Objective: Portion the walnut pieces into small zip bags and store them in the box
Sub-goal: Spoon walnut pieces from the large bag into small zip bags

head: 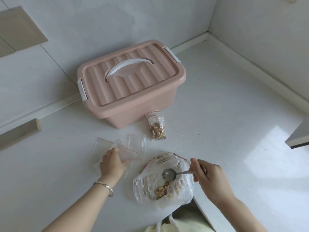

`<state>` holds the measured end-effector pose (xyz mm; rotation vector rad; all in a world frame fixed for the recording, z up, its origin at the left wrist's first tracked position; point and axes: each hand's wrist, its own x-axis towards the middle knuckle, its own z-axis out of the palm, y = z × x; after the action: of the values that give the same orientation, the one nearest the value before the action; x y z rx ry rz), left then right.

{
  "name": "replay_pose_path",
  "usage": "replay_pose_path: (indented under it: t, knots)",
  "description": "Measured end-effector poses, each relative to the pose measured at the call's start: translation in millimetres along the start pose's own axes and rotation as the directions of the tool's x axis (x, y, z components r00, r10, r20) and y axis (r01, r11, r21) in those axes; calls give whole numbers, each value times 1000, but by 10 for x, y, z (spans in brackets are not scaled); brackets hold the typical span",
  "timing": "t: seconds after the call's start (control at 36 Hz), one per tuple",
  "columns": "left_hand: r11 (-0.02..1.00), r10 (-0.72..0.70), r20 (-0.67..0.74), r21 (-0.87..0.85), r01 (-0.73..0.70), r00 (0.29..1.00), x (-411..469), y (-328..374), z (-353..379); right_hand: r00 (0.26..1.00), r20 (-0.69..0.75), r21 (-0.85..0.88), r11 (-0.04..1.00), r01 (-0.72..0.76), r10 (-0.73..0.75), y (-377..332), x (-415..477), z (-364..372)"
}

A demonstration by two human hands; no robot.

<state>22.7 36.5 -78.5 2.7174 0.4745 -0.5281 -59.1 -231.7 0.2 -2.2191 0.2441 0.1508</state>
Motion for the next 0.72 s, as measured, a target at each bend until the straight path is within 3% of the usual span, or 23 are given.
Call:
replay_pose_path:
  t: [0.14, 0.28, 0.42, 0.56, 0.64, 0.72]
  knots:
    - [993, -57, 0, -103, 57, 998, 19, -47, 18, 1000, 9, -13, 1000, 24, -24, -30, -57, 12]
    - [939, 11, -90, -341, -41, 996, -56, -15, -39, 998, -51, 2, 999, 43, -43, -40, -138, 4]
    - [742, 61, -45, -666, -76, 997, -340, 178, -223, 986, -135, 206, 970, 125, -98, -116, -133, 8]
    - [480, 289, 51, -872, -98, 956, -839, 451, -539, 995, -68, 463, 881, 97, -74, -392, -95, -4]
    - [412, 395, 106, -908, -73, 913, -1016, 495, -629, 999, -39, 497, 867, 33, -16, -538, -70, -32]
    - [438, 471, 141, -894, -92, 871, -1088, 499, -678, 998, 15, 491, 869, -65, 66, -585, -16, -46]
